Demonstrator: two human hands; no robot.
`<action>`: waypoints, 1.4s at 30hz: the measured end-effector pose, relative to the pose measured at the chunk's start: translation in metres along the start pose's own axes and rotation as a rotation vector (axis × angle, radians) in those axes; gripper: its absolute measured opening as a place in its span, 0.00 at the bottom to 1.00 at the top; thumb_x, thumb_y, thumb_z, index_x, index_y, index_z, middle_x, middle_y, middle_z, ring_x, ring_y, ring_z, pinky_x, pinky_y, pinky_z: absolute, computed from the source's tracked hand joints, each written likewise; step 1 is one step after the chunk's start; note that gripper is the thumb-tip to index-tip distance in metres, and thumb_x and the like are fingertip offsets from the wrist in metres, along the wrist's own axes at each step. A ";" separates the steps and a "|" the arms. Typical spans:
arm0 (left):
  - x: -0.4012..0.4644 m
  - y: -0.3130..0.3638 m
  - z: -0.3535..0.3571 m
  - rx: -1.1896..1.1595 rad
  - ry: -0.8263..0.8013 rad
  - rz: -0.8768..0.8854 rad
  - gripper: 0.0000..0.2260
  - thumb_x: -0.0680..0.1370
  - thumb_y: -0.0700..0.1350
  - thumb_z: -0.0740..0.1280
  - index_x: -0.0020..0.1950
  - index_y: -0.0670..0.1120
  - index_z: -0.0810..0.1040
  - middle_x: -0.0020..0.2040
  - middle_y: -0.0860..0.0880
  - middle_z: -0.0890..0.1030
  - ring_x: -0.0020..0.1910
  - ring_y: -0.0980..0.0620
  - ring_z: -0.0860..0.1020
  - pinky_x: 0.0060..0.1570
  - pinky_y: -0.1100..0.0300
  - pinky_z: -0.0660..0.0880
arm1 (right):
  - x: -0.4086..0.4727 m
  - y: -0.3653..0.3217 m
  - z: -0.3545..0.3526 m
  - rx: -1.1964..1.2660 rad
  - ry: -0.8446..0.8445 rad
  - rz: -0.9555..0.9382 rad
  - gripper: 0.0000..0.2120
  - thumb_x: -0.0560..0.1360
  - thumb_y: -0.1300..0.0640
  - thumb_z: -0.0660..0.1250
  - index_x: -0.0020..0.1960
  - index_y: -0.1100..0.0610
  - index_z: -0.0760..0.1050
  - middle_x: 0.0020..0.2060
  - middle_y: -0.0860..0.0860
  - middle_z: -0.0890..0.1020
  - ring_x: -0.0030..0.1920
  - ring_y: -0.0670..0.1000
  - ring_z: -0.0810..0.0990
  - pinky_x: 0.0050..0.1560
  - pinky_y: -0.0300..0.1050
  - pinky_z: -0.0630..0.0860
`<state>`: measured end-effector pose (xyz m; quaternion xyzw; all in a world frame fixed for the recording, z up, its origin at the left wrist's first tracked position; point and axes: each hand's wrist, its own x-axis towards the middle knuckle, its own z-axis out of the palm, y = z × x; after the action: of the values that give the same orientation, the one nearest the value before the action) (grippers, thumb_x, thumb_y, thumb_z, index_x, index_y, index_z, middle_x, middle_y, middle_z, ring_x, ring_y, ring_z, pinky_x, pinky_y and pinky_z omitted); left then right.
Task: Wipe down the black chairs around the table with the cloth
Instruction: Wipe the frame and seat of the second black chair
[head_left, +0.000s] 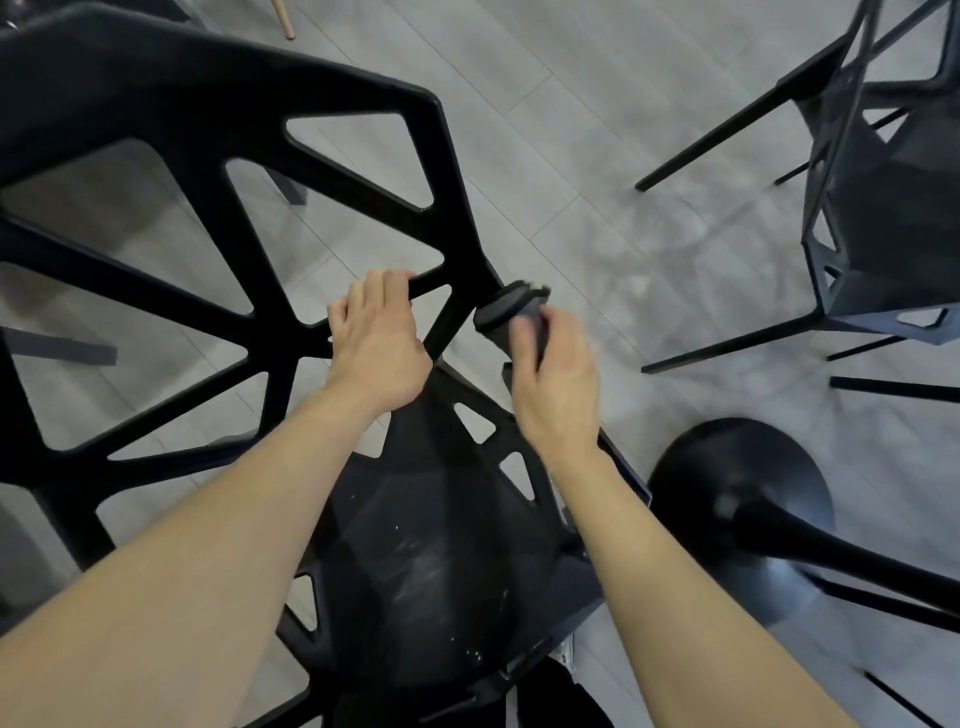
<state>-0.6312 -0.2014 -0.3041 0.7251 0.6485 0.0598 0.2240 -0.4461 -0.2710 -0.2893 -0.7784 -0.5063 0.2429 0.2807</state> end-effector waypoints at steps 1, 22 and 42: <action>0.000 0.001 0.000 0.001 -0.001 0.000 0.31 0.72 0.33 0.66 0.74 0.48 0.66 0.63 0.50 0.70 0.65 0.46 0.69 0.70 0.50 0.61 | -0.011 0.003 -0.003 -0.084 -0.086 -0.068 0.24 0.83 0.41 0.66 0.72 0.55 0.71 0.60 0.49 0.78 0.56 0.48 0.76 0.57 0.47 0.77; 0.000 0.013 -0.005 0.038 -0.056 -0.048 0.35 0.67 0.35 0.70 0.73 0.46 0.65 0.65 0.48 0.68 0.66 0.44 0.67 0.71 0.49 0.61 | 0.027 0.004 -0.006 -0.153 -0.336 -0.169 0.07 0.82 0.49 0.62 0.58 0.46 0.75 0.52 0.44 0.83 0.51 0.54 0.81 0.47 0.47 0.73; 0.007 0.114 0.029 0.170 -0.120 0.050 0.49 0.69 0.42 0.73 0.85 0.40 0.51 0.80 0.41 0.60 0.84 0.39 0.54 0.84 0.42 0.44 | -0.102 0.173 -0.084 -0.129 -0.182 0.275 0.11 0.81 0.44 0.68 0.56 0.47 0.69 0.47 0.47 0.81 0.47 0.53 0.81 0.45 0.49 0.75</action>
<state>-0.5152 -0.2083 -0.2860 0.7596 0.6185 -0.0332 0.1985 -0.3152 -0.4385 -0.3371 -0.8315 -0.4330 0.3154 0.1474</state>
